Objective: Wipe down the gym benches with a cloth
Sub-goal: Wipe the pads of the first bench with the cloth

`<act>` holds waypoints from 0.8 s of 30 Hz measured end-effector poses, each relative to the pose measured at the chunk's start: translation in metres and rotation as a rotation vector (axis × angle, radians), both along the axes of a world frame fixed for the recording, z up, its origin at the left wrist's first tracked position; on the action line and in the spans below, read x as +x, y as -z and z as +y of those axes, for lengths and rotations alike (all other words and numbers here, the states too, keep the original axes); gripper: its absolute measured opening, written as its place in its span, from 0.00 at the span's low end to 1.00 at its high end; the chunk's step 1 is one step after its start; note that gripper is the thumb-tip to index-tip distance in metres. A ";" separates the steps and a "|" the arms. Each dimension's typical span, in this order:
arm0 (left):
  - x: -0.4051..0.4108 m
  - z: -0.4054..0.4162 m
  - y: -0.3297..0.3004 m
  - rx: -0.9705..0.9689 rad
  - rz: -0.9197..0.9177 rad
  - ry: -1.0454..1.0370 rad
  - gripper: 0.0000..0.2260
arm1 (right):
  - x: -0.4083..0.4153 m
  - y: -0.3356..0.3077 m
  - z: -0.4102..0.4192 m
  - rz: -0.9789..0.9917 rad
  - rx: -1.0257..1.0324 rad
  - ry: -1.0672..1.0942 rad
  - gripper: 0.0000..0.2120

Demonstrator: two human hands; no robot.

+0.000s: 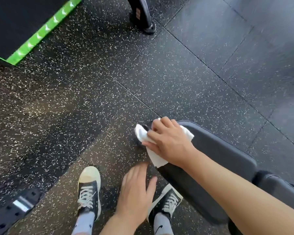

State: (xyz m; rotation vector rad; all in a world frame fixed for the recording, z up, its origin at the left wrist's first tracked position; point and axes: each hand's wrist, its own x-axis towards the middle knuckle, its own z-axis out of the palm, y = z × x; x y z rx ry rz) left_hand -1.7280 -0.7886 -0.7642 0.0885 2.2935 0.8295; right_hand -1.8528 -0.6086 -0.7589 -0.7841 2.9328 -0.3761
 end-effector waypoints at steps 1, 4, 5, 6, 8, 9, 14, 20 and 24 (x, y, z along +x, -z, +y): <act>0.001 0.000 -0.001 0.014 0.008 -0.006 0.30 | -0.009 0.002 0.010 0.004 -0.005 0.037 0.19; -0.008 0.004 -0.005 0.061 0.055 -0.020 0.28 | -0.032 0.007 0.039 -0.007 -0.039 0.336 0.20; -0.014 0.006 -0.006 0.070 0.060 -0.034 0.28 | -0.033 0.009 0.047 -0.027 -0.053 0.445 0.20; -0.020 0.010 -0.007 0.080 0.067 -0.049 0.29 | -0.031 0.010 0.054 -0.021 -0.060 0.525 0.20; -0.033 0.017 -0.006 0.105 0.092 -0.071 0.29 | -0.014 0.012 0.057 0.068 -0.064 0.592 0.18; -0.040 0.021 -0.006 0.119 0.103 -0.073 0.29 | -0.001 0.011 0.056 0.112 -0.074 0.592 0.17; -0.068 0.034 -0.003 0.136 0.192 -0.024 0.26 | 0.088 0.010 0.058 0.150 -0.105 0.429 0.12; -0.091 0.077 -0.008 0.000 0.388 0.221 0.26 | 0.163 0.010 0.122 0.096 -0.055 0.321 0.10; -0.109 0.122 -0.009 -0.165 0.524 0.401 0.24 | 0.163 0.011 0.173 0.156 -0.044 0.510 0.11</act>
